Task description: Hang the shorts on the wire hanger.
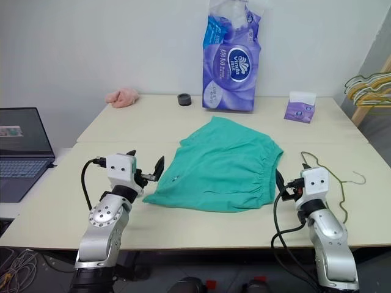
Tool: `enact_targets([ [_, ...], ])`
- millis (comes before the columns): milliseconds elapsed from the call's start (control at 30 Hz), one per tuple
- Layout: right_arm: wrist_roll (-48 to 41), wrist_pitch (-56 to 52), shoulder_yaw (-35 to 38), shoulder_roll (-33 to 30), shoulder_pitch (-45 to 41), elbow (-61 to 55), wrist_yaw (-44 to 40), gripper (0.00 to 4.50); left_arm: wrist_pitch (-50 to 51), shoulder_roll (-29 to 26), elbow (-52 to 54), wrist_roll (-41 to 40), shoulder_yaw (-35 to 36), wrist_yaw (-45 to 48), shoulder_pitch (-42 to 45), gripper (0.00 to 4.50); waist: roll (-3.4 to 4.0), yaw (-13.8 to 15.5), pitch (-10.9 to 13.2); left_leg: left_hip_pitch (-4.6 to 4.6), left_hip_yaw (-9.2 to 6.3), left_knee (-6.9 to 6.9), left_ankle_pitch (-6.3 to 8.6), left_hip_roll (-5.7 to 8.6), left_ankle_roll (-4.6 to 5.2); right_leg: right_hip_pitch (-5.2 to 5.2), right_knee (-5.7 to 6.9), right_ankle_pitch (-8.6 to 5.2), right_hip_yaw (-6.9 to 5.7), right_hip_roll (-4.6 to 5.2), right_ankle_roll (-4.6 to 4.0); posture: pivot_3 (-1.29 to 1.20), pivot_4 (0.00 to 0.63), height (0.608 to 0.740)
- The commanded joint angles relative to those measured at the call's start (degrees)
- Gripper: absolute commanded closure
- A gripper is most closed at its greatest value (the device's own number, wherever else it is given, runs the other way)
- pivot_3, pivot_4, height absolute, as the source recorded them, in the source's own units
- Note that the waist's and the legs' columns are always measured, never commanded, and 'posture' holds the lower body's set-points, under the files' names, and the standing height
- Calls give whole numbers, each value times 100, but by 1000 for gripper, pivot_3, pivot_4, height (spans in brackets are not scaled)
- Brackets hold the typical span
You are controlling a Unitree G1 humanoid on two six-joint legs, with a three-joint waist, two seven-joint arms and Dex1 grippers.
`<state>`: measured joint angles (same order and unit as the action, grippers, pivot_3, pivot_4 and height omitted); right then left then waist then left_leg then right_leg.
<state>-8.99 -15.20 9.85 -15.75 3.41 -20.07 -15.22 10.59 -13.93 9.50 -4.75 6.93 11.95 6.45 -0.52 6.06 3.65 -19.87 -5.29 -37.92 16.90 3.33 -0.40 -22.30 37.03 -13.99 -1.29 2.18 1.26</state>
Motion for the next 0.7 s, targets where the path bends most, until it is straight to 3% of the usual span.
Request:
enact_targets([
  [33,-9,-57,-26,-49,-133,-295,37,0,-215,22,200,0,4,-49,80,26,0,-1,0,0,0,0,0,0,0,0,0,0,0,0,0,113,5,740],
  [467,-39,-70,-87,-149,-139,-282,-39,0,-246,-72,97,-88,194,0,42,26,0,-3,0,0,2,0,0,0,1,0,0,0,1,-1,0,116,8,740],
  [700,-28,-31,-92,-162,-158,-244,-90,0,-569,-114,109,-811,394,633,-22,26,1,-5,0,0,4,0,0,-1,1,-1,-1,0,2,-1,0,116,8,740],
])
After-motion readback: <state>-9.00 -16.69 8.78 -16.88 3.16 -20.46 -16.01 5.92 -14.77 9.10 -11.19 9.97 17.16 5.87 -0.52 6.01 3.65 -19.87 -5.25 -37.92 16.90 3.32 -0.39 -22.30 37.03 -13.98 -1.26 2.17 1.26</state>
